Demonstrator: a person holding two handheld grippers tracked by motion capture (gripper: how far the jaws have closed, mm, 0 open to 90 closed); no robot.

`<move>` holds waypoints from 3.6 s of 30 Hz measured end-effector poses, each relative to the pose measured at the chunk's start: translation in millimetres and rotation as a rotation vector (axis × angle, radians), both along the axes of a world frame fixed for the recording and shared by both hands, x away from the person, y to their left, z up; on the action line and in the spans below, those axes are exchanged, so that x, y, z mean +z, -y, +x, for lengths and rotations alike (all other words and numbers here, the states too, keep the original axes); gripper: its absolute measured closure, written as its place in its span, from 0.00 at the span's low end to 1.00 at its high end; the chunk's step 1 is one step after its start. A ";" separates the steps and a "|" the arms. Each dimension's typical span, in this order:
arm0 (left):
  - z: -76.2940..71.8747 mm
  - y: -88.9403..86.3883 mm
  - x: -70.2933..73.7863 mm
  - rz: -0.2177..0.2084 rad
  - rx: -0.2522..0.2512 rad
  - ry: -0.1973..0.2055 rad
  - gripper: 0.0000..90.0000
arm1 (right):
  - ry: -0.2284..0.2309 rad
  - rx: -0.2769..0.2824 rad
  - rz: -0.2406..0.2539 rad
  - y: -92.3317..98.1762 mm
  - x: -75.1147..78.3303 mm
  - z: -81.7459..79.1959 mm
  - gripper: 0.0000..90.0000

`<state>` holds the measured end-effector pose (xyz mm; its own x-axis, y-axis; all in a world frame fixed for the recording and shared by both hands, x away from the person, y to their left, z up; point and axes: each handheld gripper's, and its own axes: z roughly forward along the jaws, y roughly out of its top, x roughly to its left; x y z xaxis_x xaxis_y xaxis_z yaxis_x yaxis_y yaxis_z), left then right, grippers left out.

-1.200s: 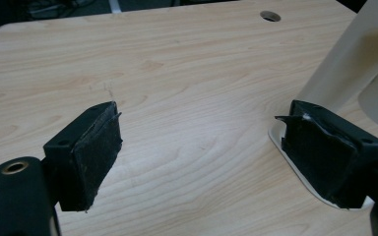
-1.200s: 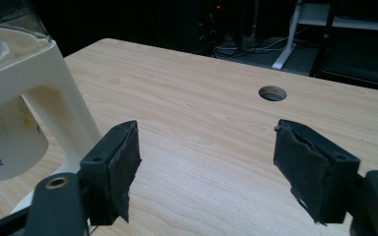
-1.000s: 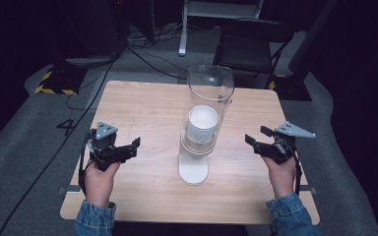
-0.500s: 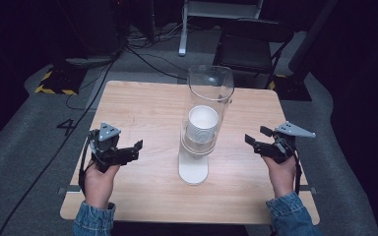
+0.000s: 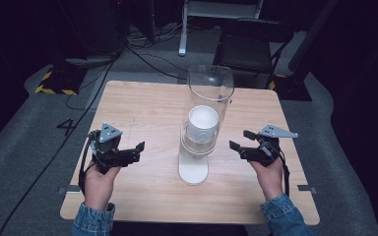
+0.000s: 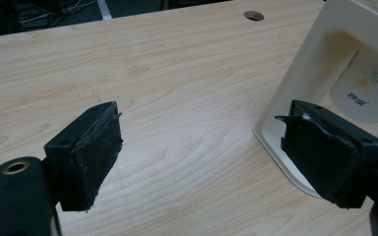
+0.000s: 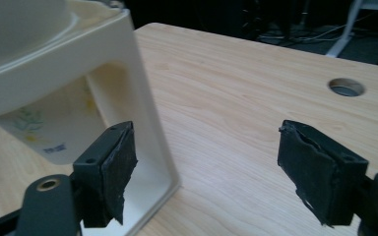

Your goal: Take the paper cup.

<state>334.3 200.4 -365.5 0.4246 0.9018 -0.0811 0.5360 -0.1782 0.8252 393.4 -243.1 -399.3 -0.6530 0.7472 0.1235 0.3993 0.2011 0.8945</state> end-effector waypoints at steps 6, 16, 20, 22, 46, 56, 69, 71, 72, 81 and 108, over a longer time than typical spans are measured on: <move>0.4 0.5 -1.2 0.001 -0.002 -0.005 0.17 | -0.002 0.073 -0.005 -20.5 -4.5 -2.8 0.24; 0.7 1.8 -1.5 0.008 -0.012 -0.010 0.17 | 0.012 0.177 0.009 -42.9 -8.9 -8.9 0.20; 1.1 1.8 -2.1 0.010 -0.010 -0.012 0.17 | 0.028 0.219 0.002 -54.4 -12.5 -11.7 0.19; 1.4 2.0 -2.7 0.010 -0.008 -0.010 0.17 | 0.039 0.238 -0.003 -60.9 -13.4 -13.8 0.18; 2.8 2.6 -5.9 0.007 -0.008 -0.024 0.17 | 0.084 0.229 -0.004 -102.7 -39.8 -11.9 0.19; 2.8 1.4 -5.7 0.007 -0.007 -0.023 0.17 | 0.091 0.221 -0.002 -106.7 -42.8 -13.8 0.38; 3.2 3.3 -7.6 0.009 -0.014 -0.030 0.17 | 0.104 0.229 -0.034 -105.2 -42.0 -12.6 0.39; 3.0 3.6 -7.6 0.008 -0.015 -0.030 0.17 | 0.111 0.229 -0.038 -104.8 -42.1 -12.3 0.39; 3.0 3.6 -7.8 0.009 -0.015 -0.031 0.17 | 0.111 0.230 -0.041 -104.6 -42.0 -12.2 0.39; 3.3 2.8 -9.3 0.010 -0.017 -0.034 0.17 | 0.145 0.230 -0.074 -102.8 -42.4 -10.3 0.39; 5.2 1.8 -12.1 0.010 -0.017 -0.049 0.17 | 0.064 0.251 -0.001 -107.2 -50.4 -10.5 0.39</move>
<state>339.5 198.5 -377.6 0.4355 0.8953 -0.0934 0.5723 -0.1953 0.7964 382.9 -135.9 -449.7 -0.8244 0.5610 0.0751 0.2794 0.2879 0.9160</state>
